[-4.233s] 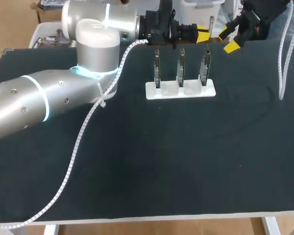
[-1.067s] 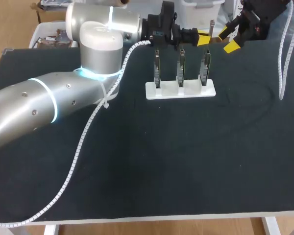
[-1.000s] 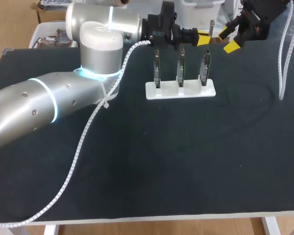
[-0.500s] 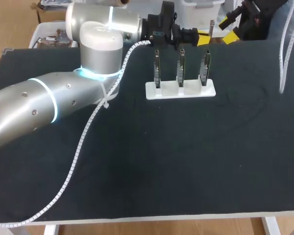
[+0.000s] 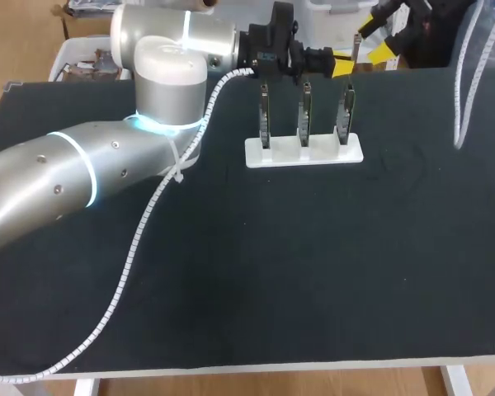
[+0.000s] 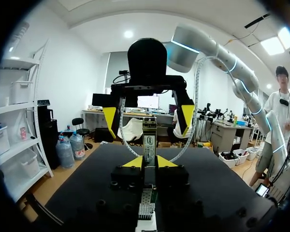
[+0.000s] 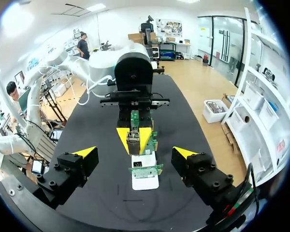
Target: Pick up the optical module with the left hand, and insert it into the network port with the right hand.
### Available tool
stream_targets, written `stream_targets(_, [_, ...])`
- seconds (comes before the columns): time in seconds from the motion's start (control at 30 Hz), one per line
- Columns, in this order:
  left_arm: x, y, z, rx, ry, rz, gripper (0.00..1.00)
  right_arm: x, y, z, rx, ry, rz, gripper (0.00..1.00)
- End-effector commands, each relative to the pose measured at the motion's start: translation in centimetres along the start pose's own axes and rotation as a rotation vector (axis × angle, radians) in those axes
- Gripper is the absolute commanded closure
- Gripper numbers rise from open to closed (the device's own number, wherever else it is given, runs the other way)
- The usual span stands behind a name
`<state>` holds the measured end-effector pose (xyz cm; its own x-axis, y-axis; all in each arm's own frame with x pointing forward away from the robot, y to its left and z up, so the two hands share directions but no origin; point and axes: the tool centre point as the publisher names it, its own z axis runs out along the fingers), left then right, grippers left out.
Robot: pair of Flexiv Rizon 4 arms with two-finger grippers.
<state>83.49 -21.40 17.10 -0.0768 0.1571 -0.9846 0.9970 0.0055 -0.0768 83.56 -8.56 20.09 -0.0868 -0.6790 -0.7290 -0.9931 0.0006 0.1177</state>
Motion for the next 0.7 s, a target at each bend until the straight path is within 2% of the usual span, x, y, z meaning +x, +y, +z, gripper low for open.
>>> stream_targets(0.03, [0.0,-0.1,0.0,-0.002,0.001,0.001,1.00,-0.3,-0.7,-0.2,-0.615,0.002,-0.004,0.00])
stream_targets(0.7, [0.0,-0.1,0.0,-0.002,0.001,0.001,1.00,-1.4,-1.4,0.6,-0.624,0.000,-0.041,0.00])
